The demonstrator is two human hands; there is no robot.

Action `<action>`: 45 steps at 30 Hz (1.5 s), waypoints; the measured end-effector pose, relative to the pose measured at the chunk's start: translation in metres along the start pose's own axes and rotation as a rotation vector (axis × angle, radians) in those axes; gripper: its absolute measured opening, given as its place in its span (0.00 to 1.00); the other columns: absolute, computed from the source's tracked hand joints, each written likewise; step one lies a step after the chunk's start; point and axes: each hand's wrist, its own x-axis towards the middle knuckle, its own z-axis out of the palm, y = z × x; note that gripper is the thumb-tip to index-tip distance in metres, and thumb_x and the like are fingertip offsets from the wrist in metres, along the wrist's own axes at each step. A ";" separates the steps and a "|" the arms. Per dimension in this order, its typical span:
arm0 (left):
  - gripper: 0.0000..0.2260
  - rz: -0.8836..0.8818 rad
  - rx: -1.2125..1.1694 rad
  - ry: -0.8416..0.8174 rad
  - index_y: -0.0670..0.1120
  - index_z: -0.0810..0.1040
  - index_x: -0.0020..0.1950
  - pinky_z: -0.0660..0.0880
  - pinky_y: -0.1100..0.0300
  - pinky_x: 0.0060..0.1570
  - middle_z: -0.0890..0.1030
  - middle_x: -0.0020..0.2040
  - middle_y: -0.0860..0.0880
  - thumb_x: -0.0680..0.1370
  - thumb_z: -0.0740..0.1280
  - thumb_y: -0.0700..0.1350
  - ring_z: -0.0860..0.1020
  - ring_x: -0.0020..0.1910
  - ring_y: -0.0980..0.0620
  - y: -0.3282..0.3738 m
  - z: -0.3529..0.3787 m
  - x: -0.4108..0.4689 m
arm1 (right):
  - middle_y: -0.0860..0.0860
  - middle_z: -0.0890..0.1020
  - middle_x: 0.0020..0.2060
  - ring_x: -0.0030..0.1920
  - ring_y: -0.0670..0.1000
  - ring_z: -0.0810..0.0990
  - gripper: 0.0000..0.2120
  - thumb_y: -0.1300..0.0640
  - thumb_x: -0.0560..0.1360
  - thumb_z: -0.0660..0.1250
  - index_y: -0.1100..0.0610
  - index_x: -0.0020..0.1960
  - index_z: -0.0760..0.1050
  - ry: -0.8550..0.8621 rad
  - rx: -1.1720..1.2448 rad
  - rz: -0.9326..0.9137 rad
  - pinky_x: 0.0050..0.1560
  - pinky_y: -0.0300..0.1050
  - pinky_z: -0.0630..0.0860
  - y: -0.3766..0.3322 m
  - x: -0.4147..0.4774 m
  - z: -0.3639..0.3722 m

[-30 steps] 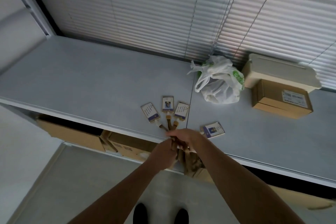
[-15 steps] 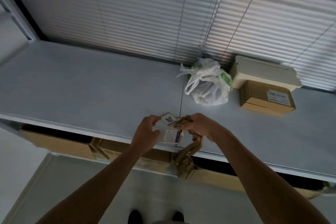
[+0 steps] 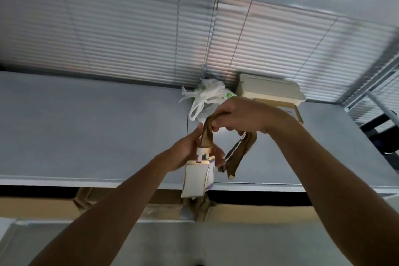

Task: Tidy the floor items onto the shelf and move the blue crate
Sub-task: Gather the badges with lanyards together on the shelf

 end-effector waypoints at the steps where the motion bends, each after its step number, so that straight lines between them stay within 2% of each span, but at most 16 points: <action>1: 0.39 -0.036 -0.063 -0.046 0.35 0.80 0.56 0.68 0.40 0.66 0.80 0.57 0.33 0.77 0.47 0.67 0.78 0.58 0.34 -0.006 -0.003 0.002 | 0.49 0.76 0.33 0.34 0.46 0.74 0.09 0.55 0.77 0.66 0.57 0.48 0.84 0.058 0.023 0.015 0.30 0.37 0.73 0.003 -0.001 -0.002; 6: 0.39 -0.075 -0.311 -0.131 0.40 0.82 0.56 0.74 0.49 0.54 0.84 0.48 0.39 0.71 0.51 0.71 0.82 0.45 0.42 -0.023 -0.005 -0.002 | 0.51 0.76 0.32 0.33 0.49 0.74 0.09 0.55 0.76 0.68 0.59 0.49 0.83 0.213 0.106 0.097 0.31 0.40 0.74 0.024 0.002 -0.007; 9: 0.37 -0.066 -0.411 -0.217 0.40 0.77 0.62 0.75 0.52 0.47 0.81 0.46 0.39 0.72 0.56 0.70 0.79 0.41 0.44 -0.031 -0.006 -0.009 | 0.53 0.77 0.35 0.35 0.50 0.75 0.09 0.54 0.75 0.69 0.60 0.47 0.82 0.252 0.096 0.125 0.32 0.40 0.74 0.037 0.011 -0.006; 11: 0.34 -0.074 -0.505 -0.256 0.40 0.71 0.68 0.73 0.52 0.44 0.77 0.47 0.40 0.74 0.60 0.65 0.76 0.40 0.46 -0.038 -0.007 -0.015 | 0.54 0.77 0.36 0.35 0.51 0.75 0.09 0.54 0.75 0.70 0.60 0.47 0.82 0.296 0.120 0.149 0.32 0.41 0.74 0.045 0.020 -0.001; 13: 0.28 -0.086 -0.540 -0.260 0.40 0.68 0.70 0.73 0.55 0.42 0.75 0.47 0.41 0.76 0.67 0.54 0.75 0.38 0.49 -0.043 -0.009 -0.021 | 0.53 0.78 0.38 0.35 0.50 0.75 0.08 0.54 0.76 0.69 0.59 0.49 0.82 0.315 0.169 0.190 0.33 0.40 0.74 0.052 0.028 0.005; 16: 0.28 -0.151 -0.347 -0.178 0.42 0.71 0.69 0.76 0.56 0.40 0.77 0.46 0.42 0.71 0.73 0.42 0.76 0.38 0.50 -0.044 -0.014 -0.030 | 0.52 0.79 0.40 0.36 0.49 0.75 0.07 0.55 0.76 0.69 0.57 0.52 0.81 0.252 0.177 0.186 0.36 0.41 0.76 0.061 0.038 0.016; 19: 0.29 -0.226 -0.142 -0.042 0.43 0.70 0.71 0.73 0.45 0.54 0.80 0.52 0.41 0.69 0.70 0.38 0.77 0.49 0.44 -0.044 -0.020 -0.038 | 0.50 0.78 0.38 0.36 0.49 0.75 0.05 0.58 0.76 0.69 0.57 0.51 0.81 0.180 0.171 0.136 0.38 0.43 0.76 0.063 0.043 0.021; 21: 0.28 -0.242 -0.048 0.069 0.43 0.69 0.70 0.72 0.43 0.57 0.81 0.53 0.40 0.70 0.68 0.38 0.79 0.51 0.43 -0.043 -0.026 -0.044 | 0.50 0.78 0.37 0.36 0.50 0.74 0.06 0.59 0.76 0.69 0.58 0.51 0.81 0.135 0.177 0.094 0.38 0.43 0.75 0.060 0.043 0.019; 24: 0.25 -0.249 0.086 0.181 0.45 0.70 0.68 0.77 0.48 0.54 0.83 0.52 0.43 0.72 0.67 0.35 0.81 0.51 0.45 -0.042 -0.033 -0.045 | 0.52 0.78 0.38 0.36 0.49 0.74 0.07 0.60 0.76 0.69 0.60 0.52 0.82 0.088 0.170 -0.003 0.35 0.41 0.74 0.049 0.043 0.011; 28: 0.16 -0.238 0.369 0.394 0.49 0.77 0.57 0.79 0.67 0.41 0.84 0.43 0.52 0.74 0.68 0.32 0.82 0.44 0.57 -0.037 -0.033 -0.043 | 0.54 0.80 0.38 0.34 0.48 0.75 0.07 0.60 0.74 0.71 0.60 0.51 0.83 0.079 0.190 -0.078 0.33 0.40 0.73 0.035 0.054 0.002; 31: 0.15 -0.174 0.311 0.433 0.45 0.78 0.58 0.80 0.57 0.51 0.85 0.46 0.48 0.74 0.66 0.33 0.83 0.46 0.53 -0.037 -0.038 -0.052 | 0.56 0.83 0.40 0.38 0.50 0.77 0.06 0.58 0.74 0.71 0.57 0.50 0.84 0.090 0.215 -0.100 0.38 0.43 0.75 0.027 0.070 0.002; 33: 0.20 -0.093 0.202 0.427 0.44 0.75 0.63 0.79 0.49 0.53 0.85 0.50 0.45 0.71 0.64 0.35 0.83 0.48 0.49 -0.038 -0.043 -0.063 | 0.53 0.81 0.35 0.35 0.51 0.75 0.03 0.58 0.75 0.71 0.55 0.47 0.83 0.092 0.240 -0.096 0.37 0.45 0.74 0.022 0.081 0.001; 36: 0.24 0.011 0.053 0.400 0.45 0.73 0.65 0.79 0.51 0.46 0.84 0.54 0.41 0.69 0.63 0.36 0.82 0.49 0.45 -0.035 -0.056 -0.075 | 0.50 0.75 0.31 0.32 0.49 0.70 0.03 0.59 0.75 0.70 0.54 0.44 0.82 0.075 0.304 -0.067 0.33 0.42 0.71 0.013 0.097 0.001; 39: 0.23 0.013 -0.026 0.359 0.44 0.75 0.65 0.78 0.51 0.43 0.82 0.57 0.37 0.70 0.65 0.37 0.81 0.51 0.41 -0.030 -0.081 -0.082 | 0.51 0.74 0.30 0.31 0.48 0.70 0.02 0.59 0.75 0.71 0.57 0.46 0.82 0.099 0.333 -0.040 0.33 0.42 0.70 0.003 0.117 0.006; 43: 0.16 -0.012 0.037 0.425 0.45 0.80 0.59 0.80 0.48 0.46 0.83 0.51 0.40 0.73 0.69 0.37 0.82 0.47 0.42 -0.016 -0.123 -0.094 | 0.51 0.74 0.29 0.27 0.47 0.70 0.07 0.61 0.75 0.70 0.61 0.52 0.83 0.151 0.384 0.001 0.32 0.42 0.70 -0.008 0.149 0.013; 45: 0.13 0.012 0.044 0.441 0.45 0.80 0.58 0.81 0.49 0.44 0.84 0.48 0.41 0.75 0.67 0.34 0.83 0.45 0.43 -0.005 -0.141 -0.101 | 0.51 0.75 0.30 0.26 0.46 0.70 0.07 0.63 0.75 0.70 0.61 0.53 0.82 0.166 0.439 0.016 0.30 0.40 0.70 -0.010 0.162 0.018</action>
